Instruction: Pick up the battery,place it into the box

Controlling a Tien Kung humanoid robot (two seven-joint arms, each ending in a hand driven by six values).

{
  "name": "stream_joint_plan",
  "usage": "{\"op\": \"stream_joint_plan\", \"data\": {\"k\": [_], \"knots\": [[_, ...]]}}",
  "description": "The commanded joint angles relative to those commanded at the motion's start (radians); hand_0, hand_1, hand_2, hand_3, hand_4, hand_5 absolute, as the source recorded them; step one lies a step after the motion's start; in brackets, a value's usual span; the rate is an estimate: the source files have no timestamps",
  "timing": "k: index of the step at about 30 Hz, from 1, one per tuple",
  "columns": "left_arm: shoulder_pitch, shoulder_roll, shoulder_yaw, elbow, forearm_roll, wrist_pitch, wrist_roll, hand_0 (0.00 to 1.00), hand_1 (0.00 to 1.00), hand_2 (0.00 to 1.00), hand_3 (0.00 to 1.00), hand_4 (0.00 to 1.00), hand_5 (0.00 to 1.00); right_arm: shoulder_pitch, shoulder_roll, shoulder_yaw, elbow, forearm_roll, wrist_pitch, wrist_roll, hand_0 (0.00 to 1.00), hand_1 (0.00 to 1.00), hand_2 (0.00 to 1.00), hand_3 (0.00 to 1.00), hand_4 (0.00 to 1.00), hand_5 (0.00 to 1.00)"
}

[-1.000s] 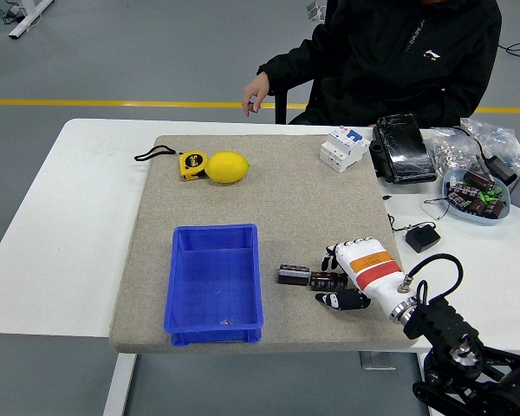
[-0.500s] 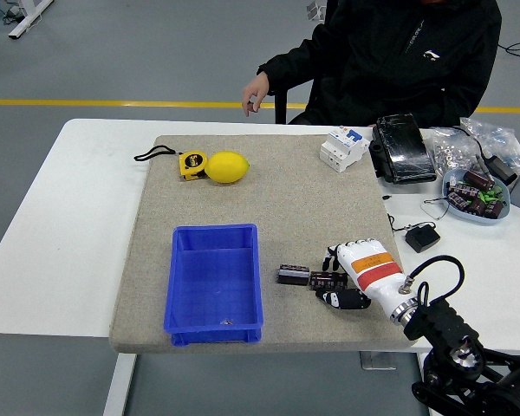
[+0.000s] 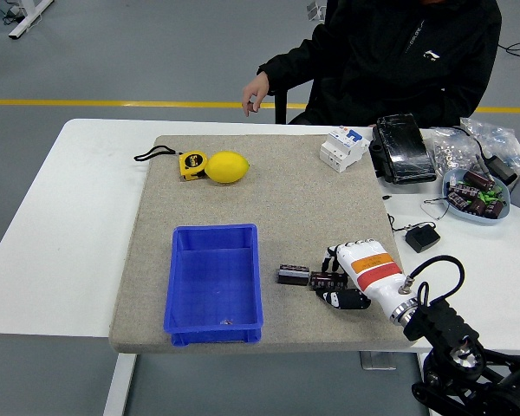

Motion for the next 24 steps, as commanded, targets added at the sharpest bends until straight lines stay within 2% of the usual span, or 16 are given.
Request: {"op": "stream_joint_plan", "data": {"k": [14, 15, 24], "knots": [[-0.005, 0.000, 0.000, 0.000, -0.004, 0.002, 0.001, 0.727, 0.694, 0.654, 0.585, 0.631, 0.544, 0.006, -0.005, -0.005, 0.000, 0.002, 0.000, -0.003, 0.162, 0.362, 0.424, 0.478, 0.855, 0.233], [-0.006, 0.000, 0.000, 0.000, -0.004, 0.002, 0.001, 0.727, 0.694, 0.654, 0.584, 0.631, 0.545, 0.006, -0.005, -0.005, -0.001, 0.003, 0.000, -0.002, 0.166, 0.361, 0.421, 0.478, 0.847, 0.203], [-0.006, 0.000, 0.002, 0.000, -0.007, 0.002, 0.000, 0.727, 0.691, 0.654, 0.584, 0.631, 0.545, 0.005, -0.004, -0.011, -0.007, 0.012, -0.005, -0.001, 0.169, 0.355, 0.412, 0.474, 0.842, 0.171]]}}
